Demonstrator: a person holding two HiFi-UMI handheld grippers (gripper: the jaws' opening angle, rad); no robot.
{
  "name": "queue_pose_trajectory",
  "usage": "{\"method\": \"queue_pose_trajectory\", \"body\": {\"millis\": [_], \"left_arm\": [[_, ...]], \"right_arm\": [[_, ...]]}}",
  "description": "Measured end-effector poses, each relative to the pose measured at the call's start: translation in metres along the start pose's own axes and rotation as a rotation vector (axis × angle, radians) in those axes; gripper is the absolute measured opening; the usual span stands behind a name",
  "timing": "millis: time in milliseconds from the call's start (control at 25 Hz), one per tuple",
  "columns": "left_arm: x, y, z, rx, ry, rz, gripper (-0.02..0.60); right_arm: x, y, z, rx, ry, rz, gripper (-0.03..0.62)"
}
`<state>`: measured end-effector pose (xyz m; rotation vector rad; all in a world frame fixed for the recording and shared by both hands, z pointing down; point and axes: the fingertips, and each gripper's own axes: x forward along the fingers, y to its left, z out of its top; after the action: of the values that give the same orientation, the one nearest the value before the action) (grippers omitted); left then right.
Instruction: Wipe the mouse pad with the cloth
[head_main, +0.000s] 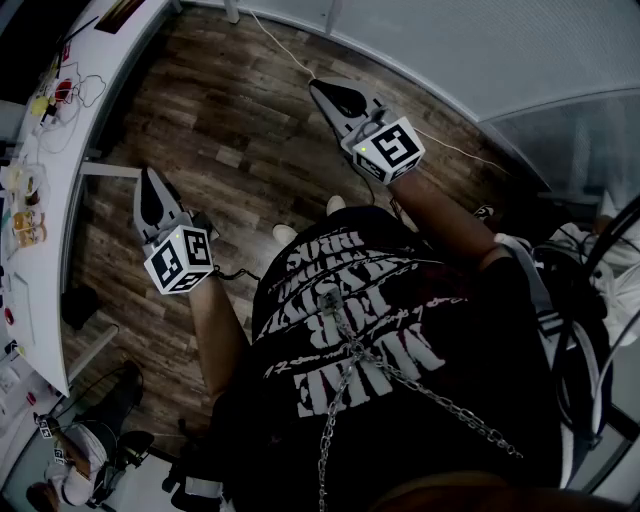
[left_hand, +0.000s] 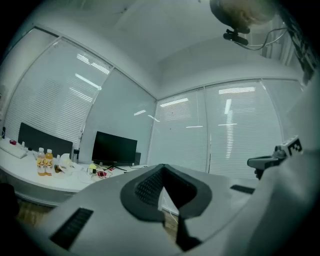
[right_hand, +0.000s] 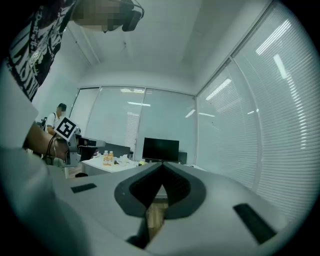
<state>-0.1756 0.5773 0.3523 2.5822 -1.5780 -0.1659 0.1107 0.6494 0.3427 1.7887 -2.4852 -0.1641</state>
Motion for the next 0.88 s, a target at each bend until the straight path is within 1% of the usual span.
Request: {"method": "queue_pose_trajectory", "body": {"millis": [200,360,520,720,880], "left_arm": [[-0.003,0.016,0.0,-0.003,0.011,-0.014,0.006],[-0.008,0.027,0.0,-0.015,0.012,-0.02,0.006],[-0.013,0.04,-0.009,-0.027,0.033,-0.014,0.006],[-0.007,0.049,-0.025,-0.035,0.077,-0.011,0.006],[0.005,0.053,-0.026,-0.019,0.084,-0.017,0.006]], "right_arm": [[0.008,0.011,0.002,0.0,0.016,-0.023,-0.008],[0.009,0.018,0.003,0.032,0.017,-0.034,-0.008],[0.009,0.027,0.005,0.025,0.014,-0.039,-0.008],[0.011,0.02,0.008,0.014,0.015,-0.06,-0.008],[0.021,0.007,0.004,0.03,0.011,-0.085,-0.008]]}}
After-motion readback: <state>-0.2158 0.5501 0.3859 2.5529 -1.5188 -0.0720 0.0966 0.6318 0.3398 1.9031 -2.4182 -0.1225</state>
